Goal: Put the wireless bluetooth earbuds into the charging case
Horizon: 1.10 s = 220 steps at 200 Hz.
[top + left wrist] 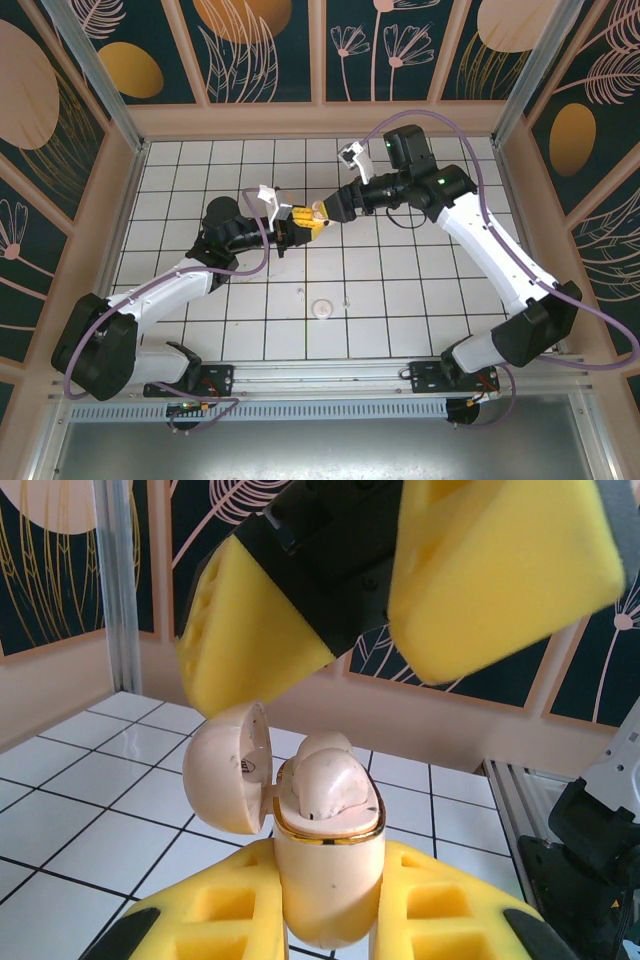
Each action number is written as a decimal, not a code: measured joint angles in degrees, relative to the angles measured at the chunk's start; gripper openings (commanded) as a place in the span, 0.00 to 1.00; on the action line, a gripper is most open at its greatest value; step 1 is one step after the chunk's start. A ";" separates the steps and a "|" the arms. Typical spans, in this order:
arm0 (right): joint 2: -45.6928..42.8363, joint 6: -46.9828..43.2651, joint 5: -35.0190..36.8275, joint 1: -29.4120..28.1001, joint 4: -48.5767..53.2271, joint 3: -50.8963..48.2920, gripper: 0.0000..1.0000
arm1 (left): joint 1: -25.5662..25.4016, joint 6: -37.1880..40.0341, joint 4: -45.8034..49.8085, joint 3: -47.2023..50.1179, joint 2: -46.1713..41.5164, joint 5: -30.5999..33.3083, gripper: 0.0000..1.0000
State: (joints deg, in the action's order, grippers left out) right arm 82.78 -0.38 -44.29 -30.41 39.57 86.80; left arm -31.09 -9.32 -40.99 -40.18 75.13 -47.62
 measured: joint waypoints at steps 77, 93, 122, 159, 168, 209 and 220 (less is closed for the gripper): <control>-0.33 1.81 -6.40 0.85 -1.62 -2.97 0.59 | 0.00 0.00 0.02 0.00 -0.68 0.46 0.15; -1.03 2.01 -6.82 1.07 -1.90 -3.89 0.56 | 0.00 0.00 0.04 -0.02 -0.79 0.55 0.15; -2.95 2.45 -7.19 1.97 -2.73 -5.14 0.60 | -0.26 -0.02 0.02 -0.02 -0.90 1.18 0.15; -8.22 5.84 -5.68 4.74 -5.99 -9.03 0.63 | -0.26 -1.57 1.31 -1.29 -0.13 3.61 0.15; -9.57 6.88 -4.22 5.62 -7.06 -10.10 0.64 | -0.26 -2.29 1.84 -1.99 0.46 4.28 0.15; -15.67 14.64 7.08 8.35 -11.19 -17.59 0.64 | -0.26 -7.87 4.85 -5.03 4.31 8.11 0.14; -17.07 17.62 10.40 8.63 -12.24 -20.35 0.64 | -0.26 -10.47 5.73 -6.23 6.12 9.70 0.14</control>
State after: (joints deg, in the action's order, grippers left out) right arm 65.71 17.23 -33.89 -21.78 27.33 66.46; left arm -31.35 -19.79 -35.27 -46.41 81.25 -37.91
